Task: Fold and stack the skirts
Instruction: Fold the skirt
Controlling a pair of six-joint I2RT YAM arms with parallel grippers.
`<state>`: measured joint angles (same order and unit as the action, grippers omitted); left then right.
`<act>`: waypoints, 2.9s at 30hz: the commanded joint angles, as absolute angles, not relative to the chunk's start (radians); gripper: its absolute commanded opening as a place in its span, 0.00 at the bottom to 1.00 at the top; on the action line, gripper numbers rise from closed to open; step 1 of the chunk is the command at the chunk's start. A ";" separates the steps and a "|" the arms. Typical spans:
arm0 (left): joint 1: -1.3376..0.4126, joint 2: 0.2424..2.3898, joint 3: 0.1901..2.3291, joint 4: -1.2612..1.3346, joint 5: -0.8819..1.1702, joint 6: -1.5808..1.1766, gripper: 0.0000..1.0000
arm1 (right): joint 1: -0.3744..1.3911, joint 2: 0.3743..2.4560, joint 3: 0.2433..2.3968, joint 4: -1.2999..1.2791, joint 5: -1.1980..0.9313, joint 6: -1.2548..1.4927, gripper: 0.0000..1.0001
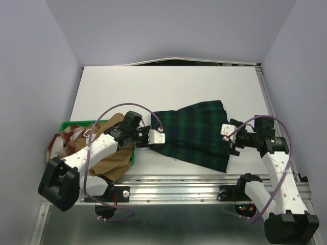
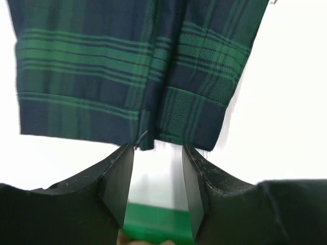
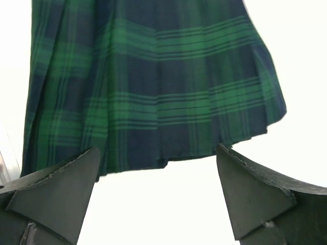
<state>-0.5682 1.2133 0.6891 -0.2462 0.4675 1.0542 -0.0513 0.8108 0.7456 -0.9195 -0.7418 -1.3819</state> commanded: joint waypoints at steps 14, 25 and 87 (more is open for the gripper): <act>-0.610 1.440 0.945 -0.152 0.370 0.660 0.52 | 0.034 1.462 1.112 -0.651 -0.698 -0.657 0.74; -0.686 1.732 0.976 -0.147 0.155 0.687 0.45 | 0.048 1.934 1.264 -0.500 -0.517 -0.562 0.65; -0.871 1.919 1.298 -0.238 0.284 -0.034 0.46 | 0.170 1.882 0.995 -0.275 -0.420 0.381 0.01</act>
<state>-0.9016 1.8999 1.2507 -0.2340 0.2287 0.0067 0.1791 1.8153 0.8768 -0.2516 -0.6926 0.5392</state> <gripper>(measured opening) 0.464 0.013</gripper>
